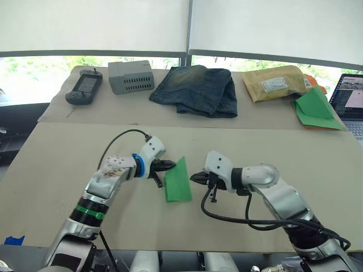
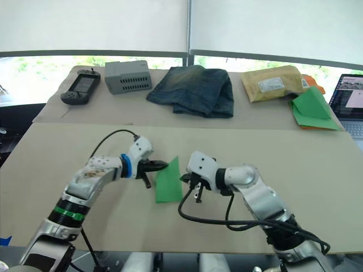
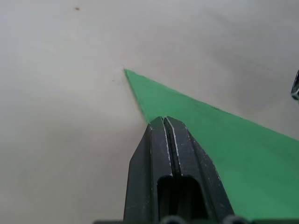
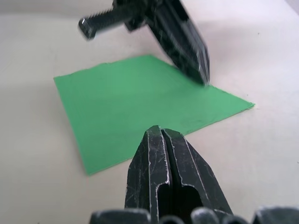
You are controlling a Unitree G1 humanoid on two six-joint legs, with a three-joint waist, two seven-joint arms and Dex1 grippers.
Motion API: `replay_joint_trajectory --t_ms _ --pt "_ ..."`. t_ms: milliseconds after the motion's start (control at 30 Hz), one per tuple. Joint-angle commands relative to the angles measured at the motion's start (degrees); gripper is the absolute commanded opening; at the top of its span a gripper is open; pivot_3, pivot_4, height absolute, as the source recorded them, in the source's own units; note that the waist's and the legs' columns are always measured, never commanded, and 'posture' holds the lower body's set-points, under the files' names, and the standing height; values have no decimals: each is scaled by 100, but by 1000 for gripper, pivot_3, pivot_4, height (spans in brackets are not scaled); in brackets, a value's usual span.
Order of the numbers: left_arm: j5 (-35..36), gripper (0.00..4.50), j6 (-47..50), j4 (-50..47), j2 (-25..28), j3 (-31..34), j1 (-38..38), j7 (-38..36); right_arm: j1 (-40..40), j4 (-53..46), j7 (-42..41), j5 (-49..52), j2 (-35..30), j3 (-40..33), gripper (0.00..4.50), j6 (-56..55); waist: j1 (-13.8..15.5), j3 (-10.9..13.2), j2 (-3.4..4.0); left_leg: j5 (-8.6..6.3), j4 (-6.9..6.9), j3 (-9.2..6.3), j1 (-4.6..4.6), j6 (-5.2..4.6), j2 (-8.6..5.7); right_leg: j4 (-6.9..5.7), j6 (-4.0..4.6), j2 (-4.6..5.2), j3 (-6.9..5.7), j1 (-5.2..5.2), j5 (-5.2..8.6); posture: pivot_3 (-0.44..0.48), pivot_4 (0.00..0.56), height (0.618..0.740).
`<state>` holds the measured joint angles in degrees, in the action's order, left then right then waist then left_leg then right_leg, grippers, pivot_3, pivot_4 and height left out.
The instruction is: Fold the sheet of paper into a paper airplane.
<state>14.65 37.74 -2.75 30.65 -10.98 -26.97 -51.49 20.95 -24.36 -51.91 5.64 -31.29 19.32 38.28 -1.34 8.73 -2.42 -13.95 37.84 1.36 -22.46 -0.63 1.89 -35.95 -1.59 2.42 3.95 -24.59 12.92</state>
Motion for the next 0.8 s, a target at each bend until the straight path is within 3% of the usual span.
replay_joint_trajectory --t_ms 33,67,133,233,400,600,700,800 --pt "302 0 -66 -626 346 272 33 -378 -54 -478 117 161 20 1 22 217 5 2 2 0 0 -1 -5 0 0 -1 2 0 0 -5 1 0 150 740" --pt "365 0 -5 -706 437 337 53 -404 -73 -490 146 146 21 34 22 233 15 3 2 0 0 -1 -8 0 -2 -1 2 2 0 -7 1 0 150 740" --pt "543 536 289 -800 561 547 118 -363 -103 -469 201 105 6 61 0 224 24 3 2 -1 0 1 -12 1 -5 2 1 7 0 -8 1 0 150 740" --pt "820 1538 796 -896 616 770 267 -218 -58 -441 221 100 -66 -1 0 207 25 5 1 -1 0 3 -15 1 -7 6 -3 9 1 -8 0 0 150 740" --pt "1648 3192 2106 -1091 202 1187 179 207 90 -383 175 76 -332 -139 0 154 44 14 -9 0 1 0 -16 0 -5 1 -3 6 -4 -12 0 0 150 740" --pt "2432 3192 3823 -1019 -733 1619 -244 1107 172 -325 256 65 -528 -254 0 116 49 19 -16 0 6 -2 -22 0 -8 1 -4 7 -3 -12 -2 0 150 740" --pt "2112 3192 4028 -898 -723 1221 -364 1532 165 -367 323 62 -546 -280 0 149 11 19 -17 0 6 -6 -20 0 -8 -4 18 4 -3 -13 -15 0 150 740" --pt "2042 3192 4106 -703 -787 1223 -472 1775 130 -421 385 83 -541 -314 0 197 -2 19 -17 0 6 -8 -16 1 -8 -10 29 2 -1 -13 -22 0 150 740"
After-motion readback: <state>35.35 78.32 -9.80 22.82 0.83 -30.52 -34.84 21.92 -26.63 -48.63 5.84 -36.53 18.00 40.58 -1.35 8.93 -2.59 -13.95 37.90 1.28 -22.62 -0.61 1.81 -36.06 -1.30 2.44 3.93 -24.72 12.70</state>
